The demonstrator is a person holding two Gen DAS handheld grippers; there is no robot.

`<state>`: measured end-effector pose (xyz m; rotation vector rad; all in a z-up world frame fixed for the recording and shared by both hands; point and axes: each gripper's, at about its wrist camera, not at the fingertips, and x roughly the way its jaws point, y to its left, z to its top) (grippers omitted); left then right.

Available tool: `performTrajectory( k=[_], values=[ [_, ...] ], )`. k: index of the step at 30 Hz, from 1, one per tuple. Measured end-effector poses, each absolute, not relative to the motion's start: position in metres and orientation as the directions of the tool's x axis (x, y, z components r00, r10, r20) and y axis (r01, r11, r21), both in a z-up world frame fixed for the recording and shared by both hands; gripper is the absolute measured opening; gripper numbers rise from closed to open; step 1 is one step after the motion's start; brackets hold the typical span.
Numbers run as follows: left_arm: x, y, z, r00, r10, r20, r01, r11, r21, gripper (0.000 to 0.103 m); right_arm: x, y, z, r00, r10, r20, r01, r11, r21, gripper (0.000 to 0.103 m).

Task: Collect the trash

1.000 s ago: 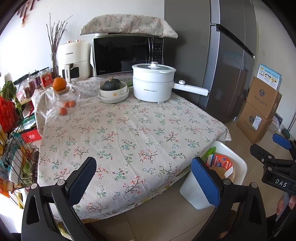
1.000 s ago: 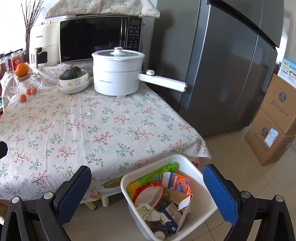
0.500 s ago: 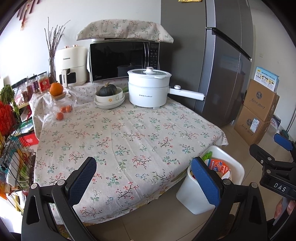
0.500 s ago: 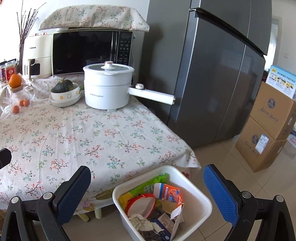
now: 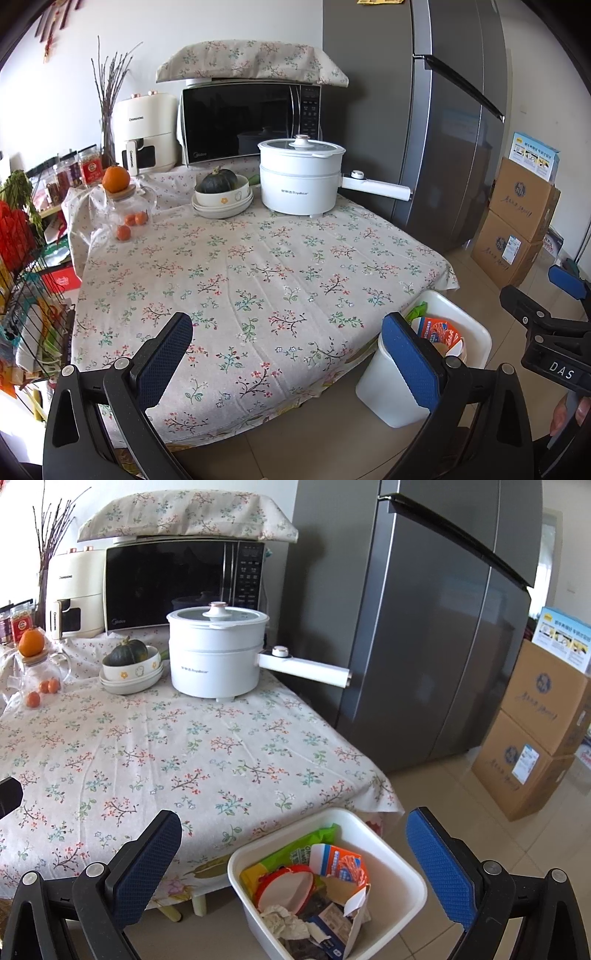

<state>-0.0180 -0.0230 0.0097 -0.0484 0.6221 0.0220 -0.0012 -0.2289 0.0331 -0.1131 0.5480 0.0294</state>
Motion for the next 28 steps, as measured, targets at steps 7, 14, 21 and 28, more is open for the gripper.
performTrajectory(
  k=[7, 14, 21, 28],
  values=[
    [-0.018, -0.023, 0.010, 0.813, 0.008, -0.582, -0.038, 0.999, -0.038, 0.103, 0.000, -0.229, 0.033, 0.850, 0.001, -0.526, -0.058, 0.994, -0.092, 0.100],
    [-0.018, -0.021, 0.011, 0.813, 0.011, -0.583, -0.042, 0.998, -0.039, 0.103, 0.000, -0.228, 0.032, 0.850, 0.001, -0.527, -0.060, 0.994, -0.096, 0.100],
    [-0.018, -0.018, 0.011, 0.804, 0.010, -0.595, -0.045, 0.998, -0.045, 0.103, 0.000, -0.229, 0.031, 0.848, 0.001, -0.530, -0.058, 0.994, -0.091, 0.100],
    [-0.007, -0.009, 0.000, 0.740, -0.053, -0.671, -0.029, 0.994, -0.109, 0.103, 0.000, -0.229, 0.030, 0.847, 0.003, -0.531, -0.062, 0.994, -0.094, 0.101]
  ],
)
